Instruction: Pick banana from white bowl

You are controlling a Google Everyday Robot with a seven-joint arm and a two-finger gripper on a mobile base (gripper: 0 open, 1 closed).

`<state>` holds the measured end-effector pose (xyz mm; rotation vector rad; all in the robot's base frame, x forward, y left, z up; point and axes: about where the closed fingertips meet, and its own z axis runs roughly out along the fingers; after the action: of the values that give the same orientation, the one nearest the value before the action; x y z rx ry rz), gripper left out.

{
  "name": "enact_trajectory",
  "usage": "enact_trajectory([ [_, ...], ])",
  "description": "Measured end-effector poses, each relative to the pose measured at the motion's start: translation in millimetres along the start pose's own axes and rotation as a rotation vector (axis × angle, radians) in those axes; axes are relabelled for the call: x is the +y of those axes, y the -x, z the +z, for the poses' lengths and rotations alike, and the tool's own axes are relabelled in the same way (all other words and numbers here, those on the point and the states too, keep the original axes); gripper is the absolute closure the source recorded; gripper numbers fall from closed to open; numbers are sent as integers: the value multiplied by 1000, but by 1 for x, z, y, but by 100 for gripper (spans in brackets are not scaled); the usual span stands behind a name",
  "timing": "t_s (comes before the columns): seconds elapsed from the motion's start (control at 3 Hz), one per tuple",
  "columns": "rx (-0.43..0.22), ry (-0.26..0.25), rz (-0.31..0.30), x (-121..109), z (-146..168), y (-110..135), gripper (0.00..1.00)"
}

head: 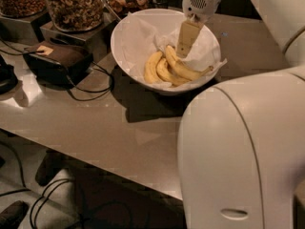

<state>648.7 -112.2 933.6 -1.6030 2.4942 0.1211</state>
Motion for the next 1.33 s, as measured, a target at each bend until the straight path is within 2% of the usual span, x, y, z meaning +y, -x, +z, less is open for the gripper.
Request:
enact_trajectory([
  [1.0,53,43,-51,11,33,13,42],
  [1.33,64,40,-103,24,45,15,32],
])
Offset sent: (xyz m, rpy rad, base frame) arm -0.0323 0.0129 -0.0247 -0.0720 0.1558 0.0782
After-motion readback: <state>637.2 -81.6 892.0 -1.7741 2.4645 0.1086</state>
